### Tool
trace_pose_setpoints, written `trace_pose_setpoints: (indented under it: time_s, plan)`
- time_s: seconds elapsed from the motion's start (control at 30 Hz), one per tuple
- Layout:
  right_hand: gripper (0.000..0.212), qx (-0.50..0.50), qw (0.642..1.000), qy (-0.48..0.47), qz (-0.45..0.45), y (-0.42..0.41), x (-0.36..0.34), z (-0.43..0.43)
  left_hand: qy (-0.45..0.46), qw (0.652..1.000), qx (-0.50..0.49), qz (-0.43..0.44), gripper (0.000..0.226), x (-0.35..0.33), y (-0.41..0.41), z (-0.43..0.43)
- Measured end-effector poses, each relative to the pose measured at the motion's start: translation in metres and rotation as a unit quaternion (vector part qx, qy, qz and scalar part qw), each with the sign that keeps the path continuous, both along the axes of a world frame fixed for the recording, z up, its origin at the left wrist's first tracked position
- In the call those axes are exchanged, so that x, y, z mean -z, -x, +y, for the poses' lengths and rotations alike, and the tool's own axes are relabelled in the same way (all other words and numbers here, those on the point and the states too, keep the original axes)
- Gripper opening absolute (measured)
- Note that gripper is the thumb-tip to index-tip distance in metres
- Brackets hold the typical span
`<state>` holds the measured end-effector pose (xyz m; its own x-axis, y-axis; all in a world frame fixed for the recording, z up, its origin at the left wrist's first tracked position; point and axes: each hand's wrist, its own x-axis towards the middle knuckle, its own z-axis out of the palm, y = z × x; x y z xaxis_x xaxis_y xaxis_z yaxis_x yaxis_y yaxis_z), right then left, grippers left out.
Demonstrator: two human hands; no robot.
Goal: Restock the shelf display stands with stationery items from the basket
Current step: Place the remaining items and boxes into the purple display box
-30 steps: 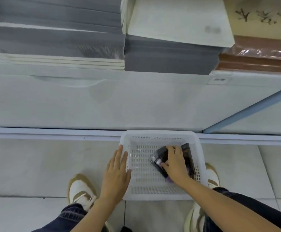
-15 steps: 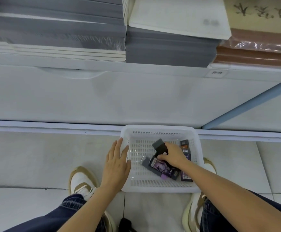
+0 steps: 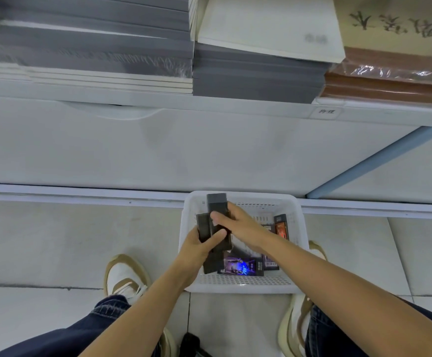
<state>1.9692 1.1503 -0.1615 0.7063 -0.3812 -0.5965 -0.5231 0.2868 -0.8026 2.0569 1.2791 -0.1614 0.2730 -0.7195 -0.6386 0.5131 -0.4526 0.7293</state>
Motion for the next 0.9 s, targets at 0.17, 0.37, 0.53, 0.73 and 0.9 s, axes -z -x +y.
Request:
trace_pose_setpoints:
  time_s: [0.17, 0.37, 0.53, 0.73, 0.9]
  plan:
    - [0.028, -0.088, 0.994, 0.04, 0.046, 0.004, -0.008, -0.009, -0.035, 0.998, 0.002, -0.06, 0.023, 0.009, -0.011, 0.012]
    - [0.025, -0.242, 0.93, 0.208, 0.18, 0.038, 0.028, -0.012, -0.04, 0.998, -0.013, -0.056, 0.017, 0.017, -0.018, 0.021]
    - [0.03, -0.324, 0.871, 0.251, 0.271, 0.064, 0.051, -0.004, -0.036, 0.998, -0.017, -0.046, 0.016, 0.02, -0.02, 0.022]
    - [0.016, -0.286, 0.917, 0.215, 0.175, 0.05, 0.028, -0.021, -0.053, 0.995, -0.058, -0.064, 0.013, 0.013, -0.023, 0.018]
    - [0.027, -0.209, 0.958, 0.183, 0.07, 0.018, -0.027, -0.041, -0.027, 0.987, -0.122, -0.099, 0.01, -0.019, -0.037, 0.004]
